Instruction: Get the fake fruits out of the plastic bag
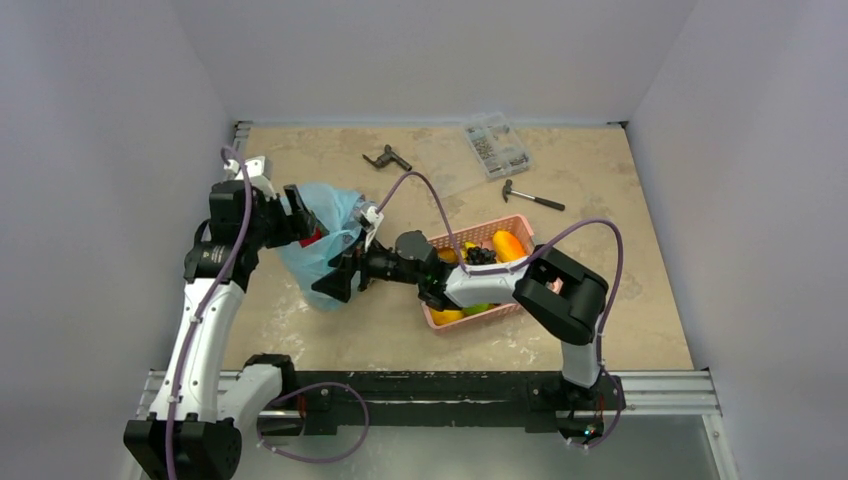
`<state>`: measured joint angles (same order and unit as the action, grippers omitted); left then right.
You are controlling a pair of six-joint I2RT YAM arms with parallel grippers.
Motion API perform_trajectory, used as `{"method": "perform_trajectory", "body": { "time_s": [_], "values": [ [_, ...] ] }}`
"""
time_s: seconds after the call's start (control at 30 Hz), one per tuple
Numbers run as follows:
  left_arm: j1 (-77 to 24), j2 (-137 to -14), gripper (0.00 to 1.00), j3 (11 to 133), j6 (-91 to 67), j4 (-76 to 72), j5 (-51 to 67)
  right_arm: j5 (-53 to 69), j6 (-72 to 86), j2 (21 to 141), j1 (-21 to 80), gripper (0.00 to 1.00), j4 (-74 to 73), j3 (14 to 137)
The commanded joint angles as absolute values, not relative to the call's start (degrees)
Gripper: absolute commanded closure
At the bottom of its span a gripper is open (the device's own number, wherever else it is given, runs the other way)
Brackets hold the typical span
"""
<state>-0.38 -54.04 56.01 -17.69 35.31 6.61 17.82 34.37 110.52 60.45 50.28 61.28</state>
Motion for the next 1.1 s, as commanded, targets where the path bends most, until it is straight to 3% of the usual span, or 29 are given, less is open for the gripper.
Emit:
{"method": "perform_trajectory", "body": {
  "time_s": [0.0, 0.1, 0.37, 0.43, 0.5, 0.67, 0.8, 0.93, 1.07],
  "values": [
    [0.00, -50.54, 0.10, 58.14, -24.06, 42.87, 10.65, 21.08, 33.90, 107.20, 61.09, 0.06, 54.39, 58.98],
    [0.00, -44.65, 0.01, 57.18, -25.93, 45.92, 10.93, 22.59, 34.17, 107.02, 61.00, 0.06, 57.21, 57.71],
    [0.00, -36.47, 0.00, 55.80, -38.58, 58.04, 0.99, 23.73, 34.97, 102.72, 59.90, 0.09, 57.37, 54.94],
    [0.00, -33.17, 0.00, 52.64, -43.26, 57.59, 0.24, 24.18, 34.44, 100.80, 59.25, 0.18, 54.39, 54.79],
    [0.00, -29.89, 0.02, 49.48, -46.40, 56.06, -2.12, 25.88, 33.08, 99.22, 58.83, 0.21, 50.50, 55.72],
    [0.00, -25.19, 0.04, 42.41, -50.59, 50.17, -2.50, 24.24, 28.26, 93.06, 58.65, 0.20, 41.98, 56.02],
    [0.00, -26.96, 0.04, 39.19, -51.99, 43.67, -3.52, 17.09, 22.63, 91.86, 58.47, 0.18, 26.83, 64.70],
    [0.00, -30.58, 0.15, 37.50, -50.69, 37.38, -3.41, 4.99, 21.13, 95.49, 58.45, 0.02, 22.18, 71.28],
    [0.00, -33.91, 0.42, 36.30, -47.67, 33.76, -2.97, -4.81, 20.48, 104.23, 58.36, 0.01, 11.41, 85.43]
  ]
}}
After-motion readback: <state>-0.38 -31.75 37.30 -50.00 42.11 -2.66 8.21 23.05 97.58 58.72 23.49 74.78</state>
